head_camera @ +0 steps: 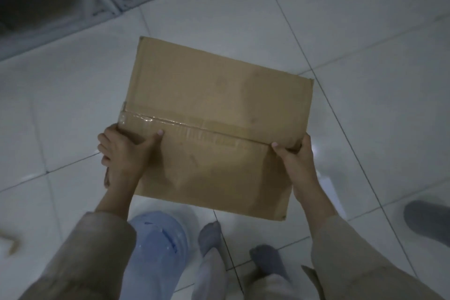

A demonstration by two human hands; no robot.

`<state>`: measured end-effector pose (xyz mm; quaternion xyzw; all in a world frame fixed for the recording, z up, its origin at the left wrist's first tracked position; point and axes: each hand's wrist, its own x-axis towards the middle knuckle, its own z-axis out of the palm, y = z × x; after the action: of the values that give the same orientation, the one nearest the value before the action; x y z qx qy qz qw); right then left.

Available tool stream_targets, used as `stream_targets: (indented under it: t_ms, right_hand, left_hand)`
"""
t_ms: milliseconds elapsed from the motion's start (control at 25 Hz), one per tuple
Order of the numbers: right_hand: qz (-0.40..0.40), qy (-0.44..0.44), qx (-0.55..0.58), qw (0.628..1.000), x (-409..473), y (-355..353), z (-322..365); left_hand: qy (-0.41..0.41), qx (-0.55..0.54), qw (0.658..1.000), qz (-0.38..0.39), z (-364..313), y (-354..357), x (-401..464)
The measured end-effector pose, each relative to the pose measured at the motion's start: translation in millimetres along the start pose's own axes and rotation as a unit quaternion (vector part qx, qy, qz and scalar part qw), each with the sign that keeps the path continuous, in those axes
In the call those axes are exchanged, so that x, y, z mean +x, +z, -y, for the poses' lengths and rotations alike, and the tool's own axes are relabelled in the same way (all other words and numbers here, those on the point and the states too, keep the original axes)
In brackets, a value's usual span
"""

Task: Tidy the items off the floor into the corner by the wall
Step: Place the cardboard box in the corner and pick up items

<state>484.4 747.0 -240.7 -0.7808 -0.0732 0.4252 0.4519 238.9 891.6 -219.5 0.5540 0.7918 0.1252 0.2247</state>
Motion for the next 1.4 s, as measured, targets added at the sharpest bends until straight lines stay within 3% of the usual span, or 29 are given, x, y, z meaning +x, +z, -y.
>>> stream_targets:
  t_ms: [200,360,520,680,840,1000,1280,1400]
  right_hand:
    - [0.110,-0.113,-0.041,0.987,-66.0,17.2,91.5]
    - [0.213,-0.222,-0.052,0.950,-157.5,31.6,176.2]
    - [0.306,-0.320,-0.077,0.893,-281.5,51.2,245.6]
    - [0.417,-0.381,-0.091,0.820,-427.5,77.3,268.1]
    - [0.544,-0.391,-0.108,0.735,-570.5,98.3,234.9]
    - [0.659,-0.375,-0.132,0.639,-708.8,103.8,152.7]
    - [0.805,-0.297,-0.193,0.477,-909.8,45.4,-23.8]
    - [0.840,-0.269,-0.221,0.416,-973.1,18.2,-83.1]
  left_hand:
    - [-0.067,-0.081,0.990,-0.098,10.6,-135.8,-49.0]
    - [-0.126,-0.148,0.961,-0.199,18.0,-265.3,-113.4]
    - [-0.175,-0.208,0.909,-0.315,51.1,-395.4,-205.4]
    - [-0.232,-0.246,0.839,-0.426,115.2,-500.2,-315.6]
    - [-0.346,-0.292,0.739,-0.500,193.7,-561.4,-435.2]
    - [-0.436,-0.291,0.635,-0.568,269.7,-582.8,-581.5]
    - [-0.556,-0.246,0.446,-0.657,363.3,-569.8,-824.2]
    - [-0.575,-0.230,0.382,-0.686,377.2,-554.9,-898.2]
